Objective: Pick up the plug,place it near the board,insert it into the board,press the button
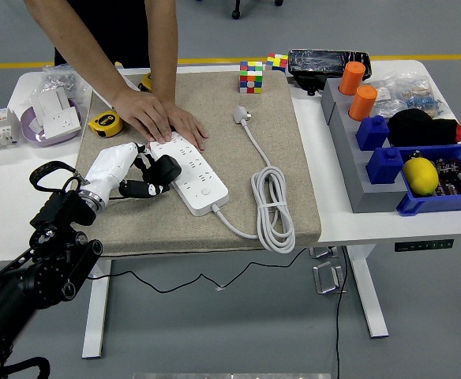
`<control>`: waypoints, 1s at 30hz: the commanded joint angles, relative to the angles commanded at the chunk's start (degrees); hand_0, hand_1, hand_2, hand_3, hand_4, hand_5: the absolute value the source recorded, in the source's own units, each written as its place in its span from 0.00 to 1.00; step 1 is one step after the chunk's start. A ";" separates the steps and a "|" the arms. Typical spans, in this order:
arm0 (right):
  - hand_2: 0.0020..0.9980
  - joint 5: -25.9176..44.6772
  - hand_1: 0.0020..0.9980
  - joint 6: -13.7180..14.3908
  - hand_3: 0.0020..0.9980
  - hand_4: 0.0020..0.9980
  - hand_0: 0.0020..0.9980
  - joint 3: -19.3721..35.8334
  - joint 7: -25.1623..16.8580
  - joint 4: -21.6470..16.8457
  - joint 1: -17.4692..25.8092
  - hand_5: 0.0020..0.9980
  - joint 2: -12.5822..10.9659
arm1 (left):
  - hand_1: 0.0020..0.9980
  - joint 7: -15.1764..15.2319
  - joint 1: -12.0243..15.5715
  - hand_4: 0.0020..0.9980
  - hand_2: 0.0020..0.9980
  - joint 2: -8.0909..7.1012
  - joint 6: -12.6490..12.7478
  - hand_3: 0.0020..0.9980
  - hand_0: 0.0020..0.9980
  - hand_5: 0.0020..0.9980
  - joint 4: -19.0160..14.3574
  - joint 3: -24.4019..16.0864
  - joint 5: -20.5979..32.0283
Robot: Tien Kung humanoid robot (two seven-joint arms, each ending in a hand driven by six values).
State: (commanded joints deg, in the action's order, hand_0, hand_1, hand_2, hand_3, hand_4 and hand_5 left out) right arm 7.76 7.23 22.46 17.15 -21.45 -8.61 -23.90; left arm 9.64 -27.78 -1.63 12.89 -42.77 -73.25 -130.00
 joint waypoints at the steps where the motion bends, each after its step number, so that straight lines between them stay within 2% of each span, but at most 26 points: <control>1: 0.76 0.08 0.77 0.11 0.78 1.00 0.81 0.06 -0.04 0.01 -0.02 0.98 0.02 | 0.54 0.00 -0.02 0.47 0.37 -0.01 -0.04 0.38 0.52 0.10 -0.04 0.04 0.00; 17: 0.76 1.13 0.77 0.43 0.78 1.00 0.81 0.42 -0.20 0.14 -0.03 0.98 -0.02 | 0.56 0.14 -0.19 0.51 0.39 0.01 -1.37 0.40 0.53 0.14 0.06 0.21 0.00; 18: 0.76 1.20 0.77 0.47 0.78 1.00 0.81 0.45 -0.20 0.15 -0.04 0.98 -0.03 | 0.66 0.15 -0.20 0.77 0.46 0.01 -1.52 0.43 0.56 0.22 0.10 0.20 0.00; 23: 0.76 1.34 0.77 0.55 0.78 1.00 0.81 0.52 -0.17 0.18 -0.09 0.98 -0.06 | 0.66 0.29 -0.29 0.77 0.46 0.05 -2.29 0.43 0.56 0.22 0.18 0.02 0.00; 24: 0.76 1.38 0.77 0.56 0.78 1.00 0.81 0.53 -0.17 0.19 -0.13 0.99 -0.05 | 0.73 0.33 -0.36 0.89 0.58 0.06 -2.48 0.48 0.63 0.28 0.19 -0.09 0.00; 29: 0.76 1.41 0.77 0.60 0.78 1.00 0.81 0.64 -0.20 0.18 -0.25 0.99 -0.01 | 0.73 0.49 -0.57 0.89 0.58 0.01 -2.65 0.48 0.63 0.28 0.22 -0.33 0.00; 30: 0.76 1.43 0.77 0.59 0.78 1.00 0.81 0.64 -0.19 0.19 -0.26 0.99 -0.01 | 0.80 0.50 -0.59 0.98 0.71 0.00 -2.64 0.59 0.69 0.37 0.22 -0.37 0.00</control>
State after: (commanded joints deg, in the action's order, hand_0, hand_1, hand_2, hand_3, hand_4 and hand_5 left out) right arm 9.20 7.82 23.10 16.96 -21.26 -8.87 -23.91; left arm 10.14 -28.37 -1.62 10.25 -42.55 -73.63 -130.00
